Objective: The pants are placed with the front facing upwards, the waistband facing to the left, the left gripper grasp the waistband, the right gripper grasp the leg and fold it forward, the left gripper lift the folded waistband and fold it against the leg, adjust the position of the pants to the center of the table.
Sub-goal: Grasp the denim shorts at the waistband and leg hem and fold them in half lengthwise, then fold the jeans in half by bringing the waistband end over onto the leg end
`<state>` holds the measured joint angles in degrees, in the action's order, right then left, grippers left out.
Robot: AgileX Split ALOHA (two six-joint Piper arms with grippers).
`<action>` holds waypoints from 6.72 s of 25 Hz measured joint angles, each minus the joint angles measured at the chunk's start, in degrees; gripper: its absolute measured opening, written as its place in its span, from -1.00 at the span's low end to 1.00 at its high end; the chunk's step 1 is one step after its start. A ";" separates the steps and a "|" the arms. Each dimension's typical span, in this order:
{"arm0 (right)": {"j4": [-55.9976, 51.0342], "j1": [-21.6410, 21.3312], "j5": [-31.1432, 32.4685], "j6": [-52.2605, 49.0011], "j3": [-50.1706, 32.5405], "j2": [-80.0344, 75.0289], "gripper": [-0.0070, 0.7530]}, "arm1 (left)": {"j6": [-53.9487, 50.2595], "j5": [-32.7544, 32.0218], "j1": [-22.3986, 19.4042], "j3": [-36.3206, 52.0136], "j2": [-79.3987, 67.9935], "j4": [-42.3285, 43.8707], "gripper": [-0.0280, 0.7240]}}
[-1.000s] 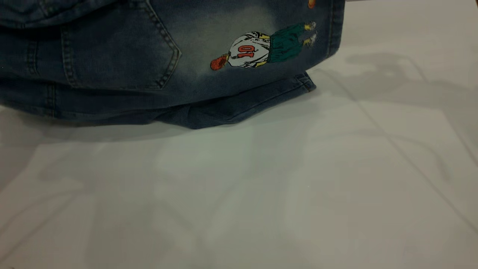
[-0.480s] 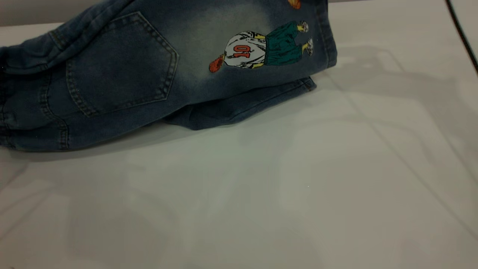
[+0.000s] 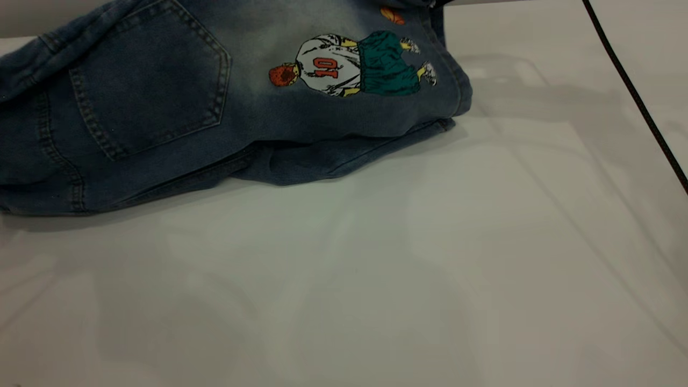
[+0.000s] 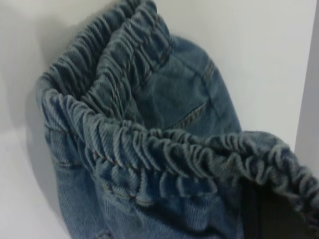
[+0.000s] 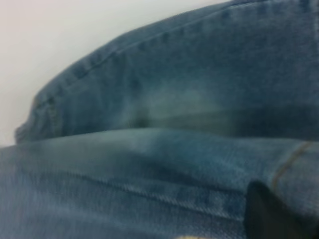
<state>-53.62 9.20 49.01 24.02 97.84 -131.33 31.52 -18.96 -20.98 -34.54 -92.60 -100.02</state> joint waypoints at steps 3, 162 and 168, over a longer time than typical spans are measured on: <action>0.08 0.00 0.22 0.01 0.33 -1.41 -0.93 | 0.09 2.34 0.00 -0.52 0.00 0.00 -0.63; -0.18 3.78 19.34 1.68 39.13 -16.66 0.39 | 10.25 -23.19 -8.35 -32.14 -38.99 19.73 -0.52; -0.52 8.22 19.40 1.68 39.13 -18.51 0.39 | 11.74 -23.58 -6.45 -32.14 -37.00 21.06 -0.52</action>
<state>-54.14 17.42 68.41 25.70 136.97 -149.84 43.26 -42.54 -27.43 -66.68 -129.60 -78.96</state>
